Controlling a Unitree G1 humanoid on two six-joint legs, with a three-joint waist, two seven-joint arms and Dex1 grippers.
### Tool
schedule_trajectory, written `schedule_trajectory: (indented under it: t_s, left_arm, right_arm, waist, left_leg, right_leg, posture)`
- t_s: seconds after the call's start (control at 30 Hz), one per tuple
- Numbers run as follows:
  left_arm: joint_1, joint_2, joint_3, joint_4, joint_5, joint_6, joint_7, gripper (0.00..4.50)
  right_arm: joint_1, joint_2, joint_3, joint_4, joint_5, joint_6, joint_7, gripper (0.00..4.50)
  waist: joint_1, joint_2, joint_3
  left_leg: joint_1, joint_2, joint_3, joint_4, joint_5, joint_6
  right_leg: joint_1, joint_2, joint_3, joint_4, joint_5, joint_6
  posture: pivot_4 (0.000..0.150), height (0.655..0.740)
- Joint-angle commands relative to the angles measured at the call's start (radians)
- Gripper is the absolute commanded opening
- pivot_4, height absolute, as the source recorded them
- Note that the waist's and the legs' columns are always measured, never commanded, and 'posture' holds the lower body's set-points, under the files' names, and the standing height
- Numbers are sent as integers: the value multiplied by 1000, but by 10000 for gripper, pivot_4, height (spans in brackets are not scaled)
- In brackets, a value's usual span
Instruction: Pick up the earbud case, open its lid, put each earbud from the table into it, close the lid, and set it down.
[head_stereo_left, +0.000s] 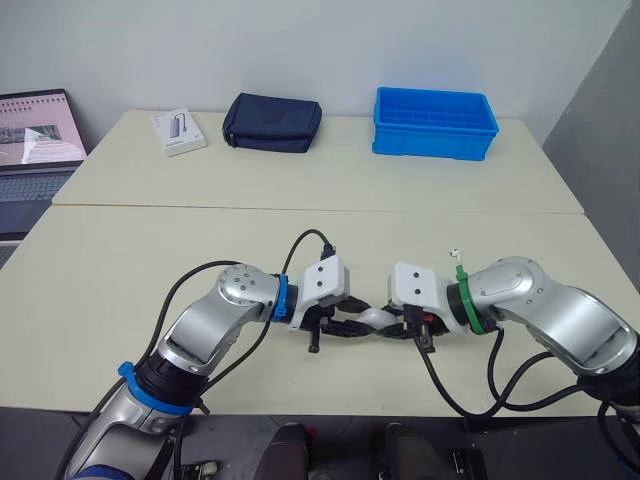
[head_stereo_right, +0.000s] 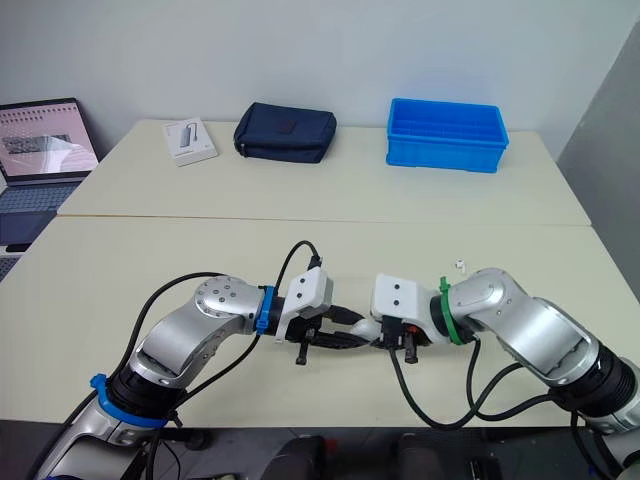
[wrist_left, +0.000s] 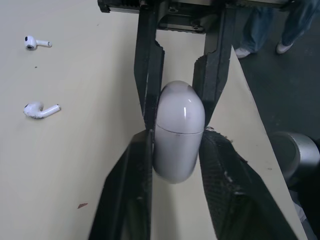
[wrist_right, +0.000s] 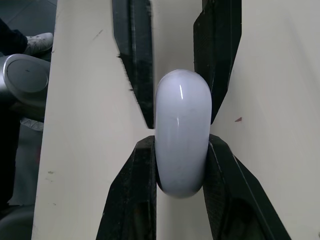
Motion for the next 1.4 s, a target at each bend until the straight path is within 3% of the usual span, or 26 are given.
schedule_trajectory:
  t_s: [0.03,0.3,0.57,0.73,0.83,0.93,1.07,1.4]
  left_arm:
    - [-8,-11,-10,-19,4,1,6,8073]
    - [-5,-10,-8,-24,15,24,18,8073]
    - [32,-4,25,-43,-22,79,36,7947]
    - [128,-52,130,-13,-105,-30,21,7947]
    - [212,-143,218,39,-145,-156,58,7947]
    - [255,-168,234,76,-120,-254,56,7947]
    - [257,-182,234,107,-109,-314,60,7947]
    - [248,-194,202,87,-109,-332,46,7947]
  right_arm:
    - [-8,13,-32,-37,1,3,3,8275]
    - [-15,14,-38,-40,-5,14,14,8274]
    - [-31,-25,-80,-28,-19,8,33,36093]
    - [-21,-103,-188,0,-35,-120,86,36158]
    - [29,-72,-296,2,-5,-273,98,36158]
    - [69,-45,-355,-23,38,-332,121,36158]
    - [67,-30,-351,-52,66,-280,107,36158]
    - [34,29,-221,23,-82,-308,64,36158]
  waist:
    - [0,0,0]
    - [0,0,0]
    - [0,0,0]
    - [0,0,0]
    - [1,0,0]
    - [1,0,0]
    - [2,0,0]
    - [1,0,0]
  left_leg:
    - [0,0,0,0,0,0]
    - [0,0,0,0,0,0]
    - [0,0,0,1,0,0]
    - [1,0,0,1,0,0]
    - [1,0,0,1,0,0]
    - [2,0,1,1,0,0]
    - [2,0,1,2,0,0]
    - [2,-1,1,2,0,0]
  right_leg:
    - [0,0,0,0,0,0]
    - [0,0,0,1,0,0]
    - [0,0,0,1,0,0]
    - [0,0,1,1,0,0]
    - [1,-1,0,1,0,0]
    - [1,-1,1,1,0,0]
    - [1,-1,1,3,0,0]
    - [1,-1,1,3,0,0]
  posture:
    - [1500,7400]
    - [1500,7400]
    - [1500,7400]
    - [1500,7400]
    - [1500,7400]
    - [1500,7400]
    - [1500,7400]
    - [1500,7400]
